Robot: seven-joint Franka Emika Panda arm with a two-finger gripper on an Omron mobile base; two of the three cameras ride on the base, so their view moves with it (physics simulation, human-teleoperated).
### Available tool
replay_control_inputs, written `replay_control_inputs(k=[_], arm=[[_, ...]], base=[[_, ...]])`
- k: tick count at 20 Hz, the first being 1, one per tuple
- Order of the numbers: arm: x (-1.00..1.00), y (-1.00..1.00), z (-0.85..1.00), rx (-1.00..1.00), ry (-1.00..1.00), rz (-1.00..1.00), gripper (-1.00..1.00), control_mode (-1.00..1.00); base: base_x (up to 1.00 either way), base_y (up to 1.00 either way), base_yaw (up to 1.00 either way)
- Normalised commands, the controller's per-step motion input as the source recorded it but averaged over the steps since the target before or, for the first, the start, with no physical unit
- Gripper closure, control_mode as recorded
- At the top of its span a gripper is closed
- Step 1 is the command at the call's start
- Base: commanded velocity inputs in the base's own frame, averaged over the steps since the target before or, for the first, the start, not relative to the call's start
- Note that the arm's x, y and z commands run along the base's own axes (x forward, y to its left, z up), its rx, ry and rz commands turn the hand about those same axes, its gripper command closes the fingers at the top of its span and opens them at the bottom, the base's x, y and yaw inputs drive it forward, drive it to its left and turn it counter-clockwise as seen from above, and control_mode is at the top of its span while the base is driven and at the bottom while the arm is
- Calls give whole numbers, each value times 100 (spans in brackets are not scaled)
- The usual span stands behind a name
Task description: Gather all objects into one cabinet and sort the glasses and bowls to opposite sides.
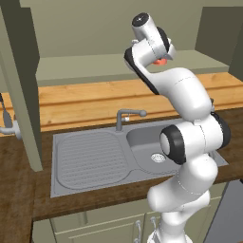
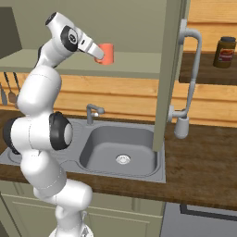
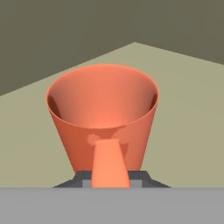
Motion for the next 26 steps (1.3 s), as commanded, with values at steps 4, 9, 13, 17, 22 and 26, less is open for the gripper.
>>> replay_control_inputs(k=[4,9,13,17,22,26], arm=[[0,0,0,0,0,0,100,-100],[-18,0,0,0,0,0,100,-100],[-48,0,0,0,-1,0,100,-100],[-84,0,0,0,-11,3,100,-100],[-100,-1,6,0,-15,17,100,-100],[-94,0,11,-1,-2,35,100,-100]], base=[[0,0,0],[0,0,0],[0,0,0],[0,0,0],[0,0,0],[0,0,0]])
